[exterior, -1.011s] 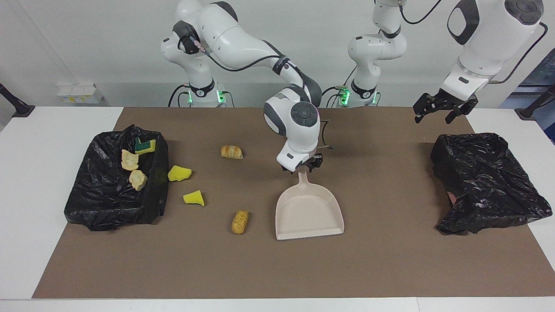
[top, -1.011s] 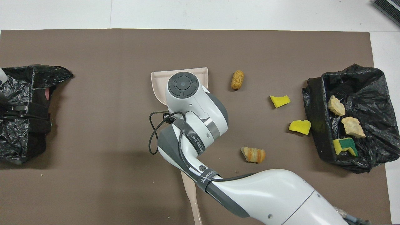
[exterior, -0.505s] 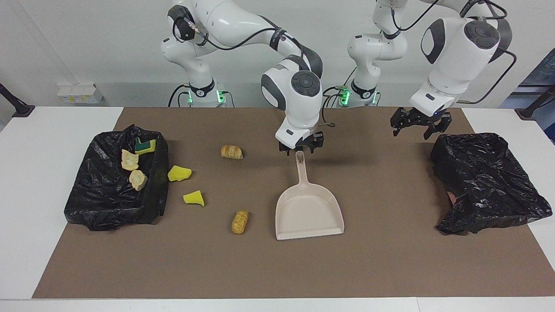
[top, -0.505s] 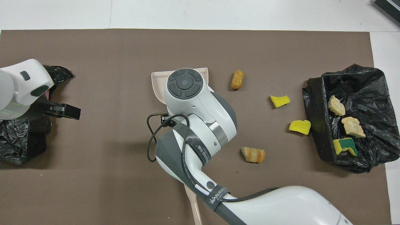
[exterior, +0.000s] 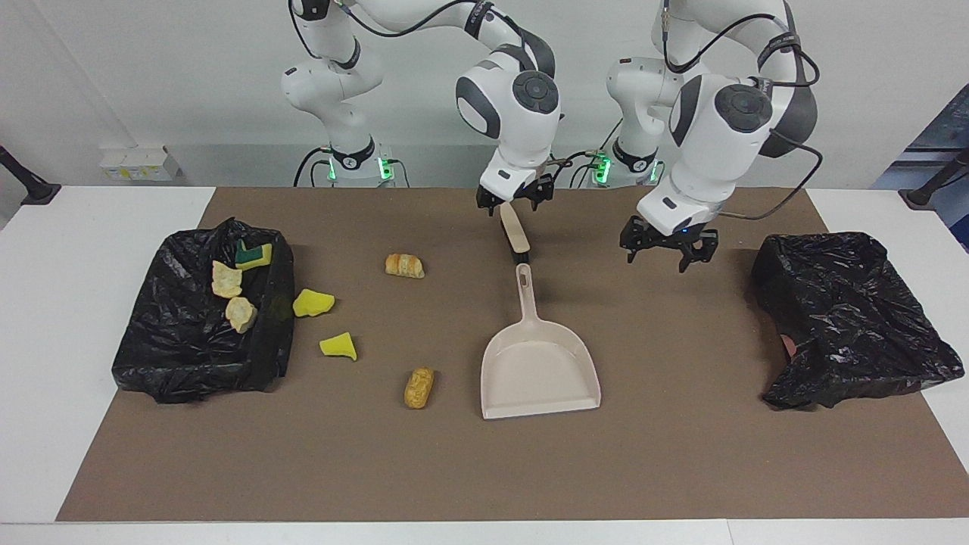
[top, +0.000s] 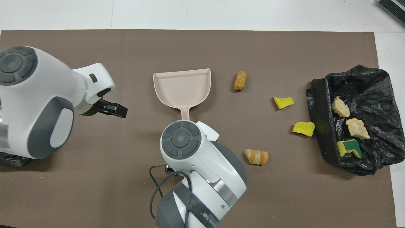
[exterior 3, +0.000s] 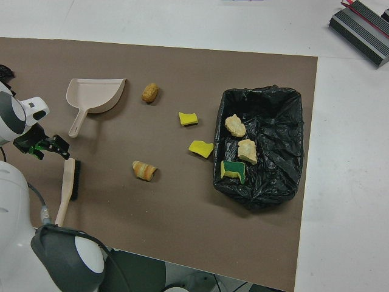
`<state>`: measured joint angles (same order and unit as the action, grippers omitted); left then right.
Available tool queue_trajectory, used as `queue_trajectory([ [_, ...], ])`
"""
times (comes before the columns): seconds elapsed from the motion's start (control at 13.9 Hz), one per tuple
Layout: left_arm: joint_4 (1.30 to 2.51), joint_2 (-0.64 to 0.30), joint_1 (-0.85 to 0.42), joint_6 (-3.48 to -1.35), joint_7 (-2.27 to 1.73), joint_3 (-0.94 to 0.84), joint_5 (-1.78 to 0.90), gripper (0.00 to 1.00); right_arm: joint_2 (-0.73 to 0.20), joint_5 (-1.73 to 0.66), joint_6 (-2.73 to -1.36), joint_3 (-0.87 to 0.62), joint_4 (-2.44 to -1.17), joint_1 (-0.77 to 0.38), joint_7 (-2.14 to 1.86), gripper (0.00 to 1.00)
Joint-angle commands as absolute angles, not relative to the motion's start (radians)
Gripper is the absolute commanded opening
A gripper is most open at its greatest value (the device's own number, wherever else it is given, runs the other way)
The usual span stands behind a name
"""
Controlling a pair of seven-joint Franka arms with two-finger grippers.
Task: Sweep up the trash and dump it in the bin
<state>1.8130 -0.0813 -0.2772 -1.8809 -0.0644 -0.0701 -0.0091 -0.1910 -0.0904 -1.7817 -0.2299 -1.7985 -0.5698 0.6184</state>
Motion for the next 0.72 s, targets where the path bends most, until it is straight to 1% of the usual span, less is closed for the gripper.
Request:
queue_trajectory([
  [0.0,1.798,-0.144,-0.371,-1.945,-0.203,-0.057,0.014,1.00,-0.065,-0.170,-1.867,-0.229,-2.010,-0.568,0.601,1.00],
  [0.14,1.790,-0.193,-0.425,-2.005,-0.303,-0.057,0.006,1.00,-0.017,-0.211,-1.943,-0.229,-2.110,-0.577,0.586,1.00],
  [0.22,1.781,-0.216,-0.451,-2.023,-0.345,-0.057,0.006,1.00,-0.012,-0.233,-1.948,-0.229,-2.132,-0.590,0.580,1.00],
  [0.36,1.775,-0.253,-0.491,-2.063,-0.429,-0.057,0.006,1.00,-0.014,-0.245,-1.965,-0.229,-2.163,-0.653,0.600,1.00],
  [0.51,1.775,-0.282,-0.526,-2.106,-0.491,-0.057,0.005,1.00,-0.012,-0.261,-1.968,-0.227,-2.190,-0.661,0.586,1.00],
  [0.65,1.776,-0.307,-0.557,-2.140,-0.549,-0.057,-0.006,1.00,-0.009,-0.261,-2.009,-0.229,-2.235,-0.670,0.584,1.00],
])
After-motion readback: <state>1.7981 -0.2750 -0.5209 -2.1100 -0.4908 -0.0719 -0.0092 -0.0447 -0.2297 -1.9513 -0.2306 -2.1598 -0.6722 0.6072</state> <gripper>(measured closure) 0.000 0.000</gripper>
